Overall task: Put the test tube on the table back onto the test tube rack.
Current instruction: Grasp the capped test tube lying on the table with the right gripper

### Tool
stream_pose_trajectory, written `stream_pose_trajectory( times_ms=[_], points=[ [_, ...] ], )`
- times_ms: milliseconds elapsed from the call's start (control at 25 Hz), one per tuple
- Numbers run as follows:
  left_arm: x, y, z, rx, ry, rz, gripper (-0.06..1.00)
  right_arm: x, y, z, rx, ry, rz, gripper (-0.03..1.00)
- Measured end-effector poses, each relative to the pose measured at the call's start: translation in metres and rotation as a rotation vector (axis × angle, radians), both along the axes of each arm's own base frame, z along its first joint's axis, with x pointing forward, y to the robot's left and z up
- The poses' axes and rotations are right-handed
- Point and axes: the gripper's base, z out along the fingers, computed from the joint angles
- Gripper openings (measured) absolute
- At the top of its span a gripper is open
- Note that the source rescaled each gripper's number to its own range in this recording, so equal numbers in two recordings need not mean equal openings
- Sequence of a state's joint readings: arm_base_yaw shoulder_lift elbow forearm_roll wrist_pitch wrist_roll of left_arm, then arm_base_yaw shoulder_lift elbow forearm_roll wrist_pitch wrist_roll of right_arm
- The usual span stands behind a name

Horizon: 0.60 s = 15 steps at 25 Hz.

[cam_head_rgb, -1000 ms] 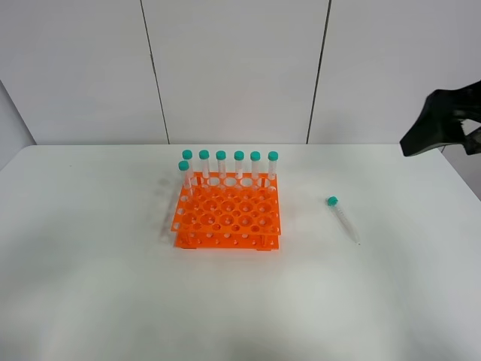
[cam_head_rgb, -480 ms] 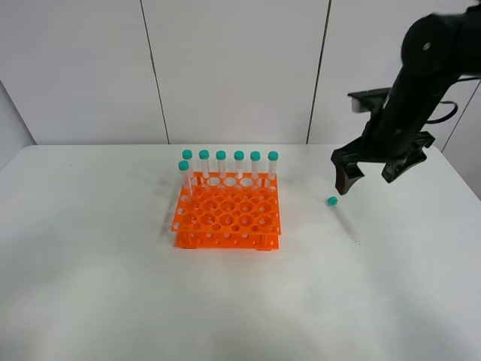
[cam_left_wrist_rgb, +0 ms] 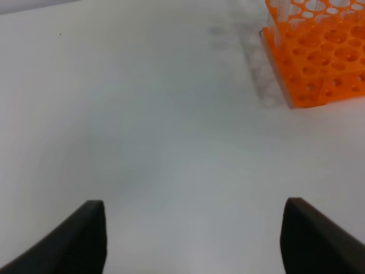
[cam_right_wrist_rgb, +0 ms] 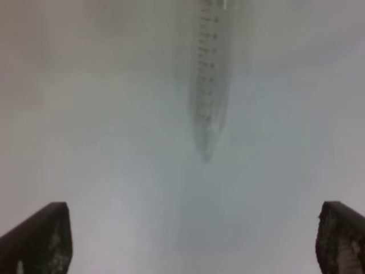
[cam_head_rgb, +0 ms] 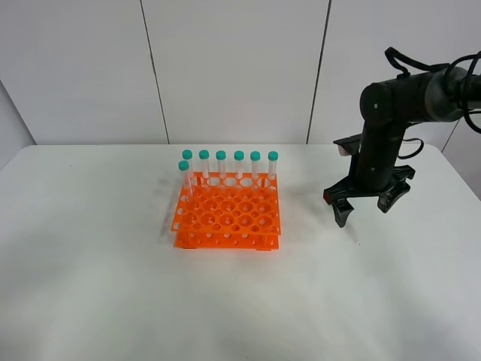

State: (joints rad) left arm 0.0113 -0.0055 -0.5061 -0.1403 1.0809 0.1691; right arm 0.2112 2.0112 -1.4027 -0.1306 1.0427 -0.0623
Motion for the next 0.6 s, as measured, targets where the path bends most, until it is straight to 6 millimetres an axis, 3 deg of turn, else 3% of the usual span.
stream_pose_trajectory(
  times_ms=[600],
  points=[
    [0.000,0.000,0.000,0.000,-0.001,0.000,0.61,0.012,0.010,-0.047,0.091,0.010,0.009,0.98]
  ],
)
